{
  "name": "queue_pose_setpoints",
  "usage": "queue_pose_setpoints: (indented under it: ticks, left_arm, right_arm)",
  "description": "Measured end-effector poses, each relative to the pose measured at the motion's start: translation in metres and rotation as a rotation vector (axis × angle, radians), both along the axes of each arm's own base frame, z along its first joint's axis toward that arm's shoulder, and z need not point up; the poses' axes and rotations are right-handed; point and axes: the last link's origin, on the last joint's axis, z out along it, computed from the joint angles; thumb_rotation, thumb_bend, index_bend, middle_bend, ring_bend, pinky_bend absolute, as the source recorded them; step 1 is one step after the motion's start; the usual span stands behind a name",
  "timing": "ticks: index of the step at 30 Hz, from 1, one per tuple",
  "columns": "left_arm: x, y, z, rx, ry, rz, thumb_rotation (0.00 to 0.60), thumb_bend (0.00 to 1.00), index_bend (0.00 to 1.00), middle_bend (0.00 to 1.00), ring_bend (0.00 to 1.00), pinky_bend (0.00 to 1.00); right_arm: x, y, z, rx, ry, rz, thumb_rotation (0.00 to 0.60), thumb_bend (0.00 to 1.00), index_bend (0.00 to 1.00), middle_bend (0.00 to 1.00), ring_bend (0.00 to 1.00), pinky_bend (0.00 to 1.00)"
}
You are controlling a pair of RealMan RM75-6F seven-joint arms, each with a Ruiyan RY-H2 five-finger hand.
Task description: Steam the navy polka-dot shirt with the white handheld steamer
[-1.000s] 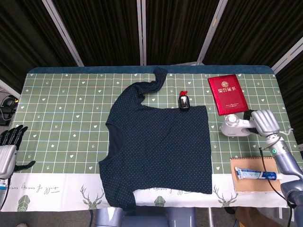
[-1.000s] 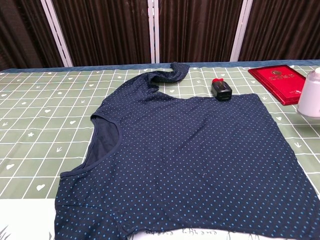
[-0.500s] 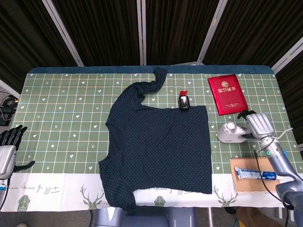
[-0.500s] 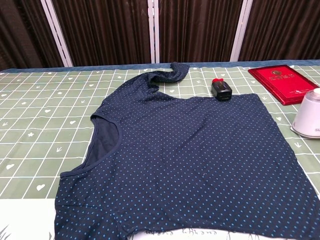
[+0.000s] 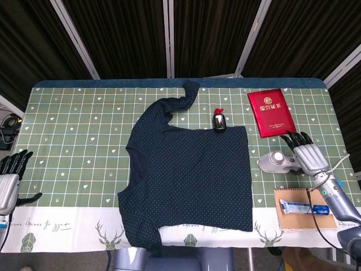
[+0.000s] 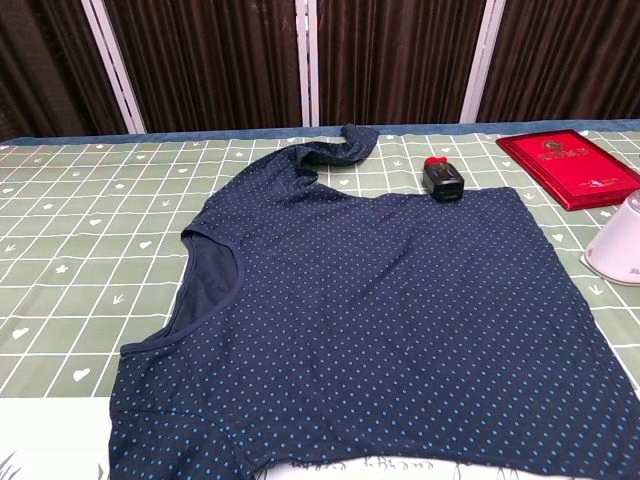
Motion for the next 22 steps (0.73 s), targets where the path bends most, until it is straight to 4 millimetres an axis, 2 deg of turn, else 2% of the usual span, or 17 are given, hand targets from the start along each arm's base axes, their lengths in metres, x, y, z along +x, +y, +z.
queue_pose_setpoints:
  ticks: [9,17,22]
  left_arm:
    - [0.002,-0.003,0.005,0.019,-0.002,-0.017,0.600,0.00,0.00,0.00,0.00,0.00]
    - [0.006,-0.008,0.007,0.035,0.005,-0.044,0.600,0.00,0.00,0.00,0.00,0.00]
    - [0.009,-0.012,0.007,0.036,0.001,-0.067,0.600,0.00,0.00,0.00,0.00,0.00]
  right_arm:
    - [0.010,0.043,0.027,-0.009,-0.034,-0.051,0.600,0.00,0.00,0.00,0.00,0.00]
    - [0.028,0.091,0.047,-0.178,-0.125,-0.063,0.600,0.00,0.00,0.00,0.00,0.00]
    - [0.035,0.115,0.052,-0.253,-0.149,-0.080,0.600,0.00,0.00,0.00,0.00,0.00]
